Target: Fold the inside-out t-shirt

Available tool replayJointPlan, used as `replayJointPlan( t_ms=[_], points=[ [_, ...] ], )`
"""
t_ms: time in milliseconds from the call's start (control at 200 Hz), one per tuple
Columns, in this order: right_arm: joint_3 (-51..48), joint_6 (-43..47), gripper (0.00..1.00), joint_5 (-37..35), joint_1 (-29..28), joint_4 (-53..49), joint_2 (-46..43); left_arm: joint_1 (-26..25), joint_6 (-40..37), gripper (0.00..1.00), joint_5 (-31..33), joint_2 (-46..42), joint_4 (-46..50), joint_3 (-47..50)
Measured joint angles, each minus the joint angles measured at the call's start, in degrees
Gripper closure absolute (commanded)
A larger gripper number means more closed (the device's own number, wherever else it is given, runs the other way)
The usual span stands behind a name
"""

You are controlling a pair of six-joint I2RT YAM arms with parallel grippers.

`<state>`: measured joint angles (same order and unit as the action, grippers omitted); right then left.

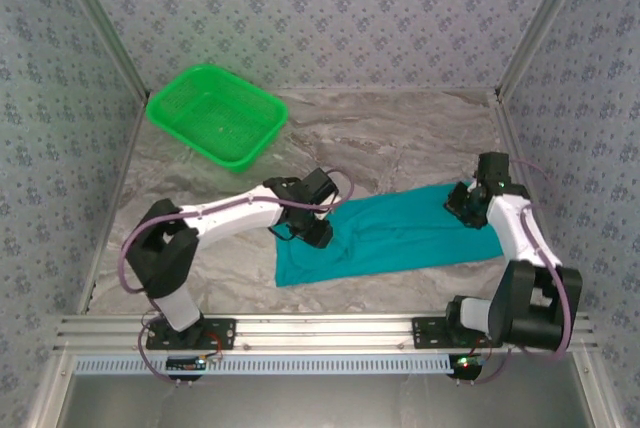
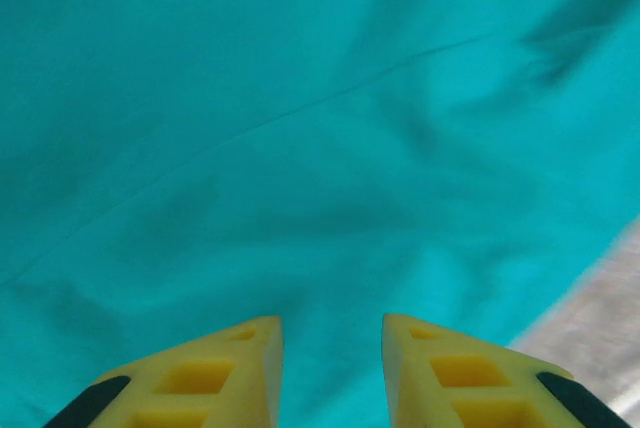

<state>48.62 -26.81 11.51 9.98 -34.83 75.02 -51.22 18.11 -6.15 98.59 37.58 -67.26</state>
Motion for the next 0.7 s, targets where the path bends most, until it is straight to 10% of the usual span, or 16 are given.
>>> replayJointPlan(
  t_ms=[700],
  points=[
    [19.37, 2.99, 0.98, -7.76, 10.43, 8.37, 29.86, 10.99, -0.37, 0.74, 0.11, 5.70, -16.41, 5.42]
  ],
)
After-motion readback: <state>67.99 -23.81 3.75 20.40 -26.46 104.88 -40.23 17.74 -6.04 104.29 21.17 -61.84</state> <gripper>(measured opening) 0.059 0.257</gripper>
